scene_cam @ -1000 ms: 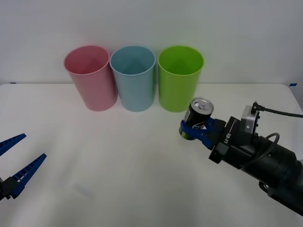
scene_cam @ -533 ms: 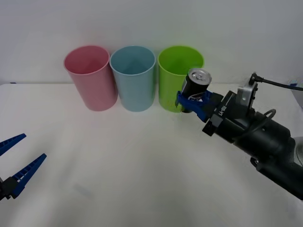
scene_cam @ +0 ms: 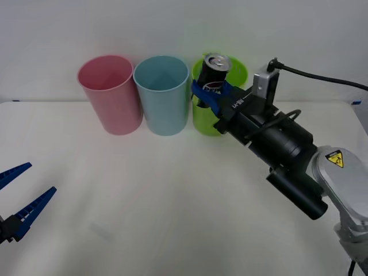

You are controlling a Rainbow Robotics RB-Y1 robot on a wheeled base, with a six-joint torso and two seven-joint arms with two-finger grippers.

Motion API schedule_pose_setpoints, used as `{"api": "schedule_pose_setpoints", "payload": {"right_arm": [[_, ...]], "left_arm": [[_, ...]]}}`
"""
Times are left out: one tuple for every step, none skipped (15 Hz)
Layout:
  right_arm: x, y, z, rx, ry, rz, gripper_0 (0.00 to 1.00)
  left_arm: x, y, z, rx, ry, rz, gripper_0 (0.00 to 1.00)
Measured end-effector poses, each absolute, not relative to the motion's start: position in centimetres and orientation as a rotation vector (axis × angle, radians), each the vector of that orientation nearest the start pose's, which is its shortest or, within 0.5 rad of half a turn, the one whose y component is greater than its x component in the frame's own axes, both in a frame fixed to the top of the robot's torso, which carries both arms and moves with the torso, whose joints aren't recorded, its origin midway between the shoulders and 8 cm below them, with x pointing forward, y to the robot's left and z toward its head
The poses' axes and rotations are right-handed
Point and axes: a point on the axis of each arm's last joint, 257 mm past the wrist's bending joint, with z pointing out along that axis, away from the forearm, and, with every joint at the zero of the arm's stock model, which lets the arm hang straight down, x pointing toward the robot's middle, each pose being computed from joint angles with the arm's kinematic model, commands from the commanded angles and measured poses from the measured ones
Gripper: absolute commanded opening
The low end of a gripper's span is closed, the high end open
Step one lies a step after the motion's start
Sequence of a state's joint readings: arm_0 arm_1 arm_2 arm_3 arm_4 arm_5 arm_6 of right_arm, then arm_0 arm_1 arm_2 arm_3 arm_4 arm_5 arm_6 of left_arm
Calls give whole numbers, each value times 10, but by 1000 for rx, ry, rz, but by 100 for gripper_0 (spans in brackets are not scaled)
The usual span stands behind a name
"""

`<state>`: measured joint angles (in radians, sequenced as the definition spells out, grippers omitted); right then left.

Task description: Grasp the object on the table and drop it into the matching bin: aluminum can to the light blue bin, PET bottle to the pink bin.

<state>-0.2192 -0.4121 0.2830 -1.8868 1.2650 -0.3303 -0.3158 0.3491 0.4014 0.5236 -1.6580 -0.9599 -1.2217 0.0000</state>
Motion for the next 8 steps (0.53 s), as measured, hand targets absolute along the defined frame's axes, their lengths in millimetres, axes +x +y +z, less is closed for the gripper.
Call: {"api": "schedule_pose_setpoints", "payload": {"right_arm": [[494, -29, -23, -510, 1211, 713, 0], [505, -22, -22, -504, 1210, 707, 0], [516, -16, -20, -499, 1209, 696, 0], [527, -11, -18, -492, 1210, 685, 0], [538, -6, -17, -486, 1214, 673, 0], [550, -1, -17, -481, 1220, 661, 0], [561, 4, -16, -471, 1226, 650, 0], [571, 9, -16, -459, 1234, 637, 0]], "left_arm": [[342, 330, -169, 465, 1441, -567, 100], [342, 330, -169, 465, 1441, -567, 100], [342, 330, -169, 465, 1441, -567, 100], [342, 330, -169, 465, 1441, -567, 100], [342, 330, -169, 465, 1441, -567, 100], [342, 330, -169, 465, 1441, -567, 100], [342, 330, -169, 465, 1441, -567, 100], [342, 330, -169, 465, 1441, -567, 100]]}}
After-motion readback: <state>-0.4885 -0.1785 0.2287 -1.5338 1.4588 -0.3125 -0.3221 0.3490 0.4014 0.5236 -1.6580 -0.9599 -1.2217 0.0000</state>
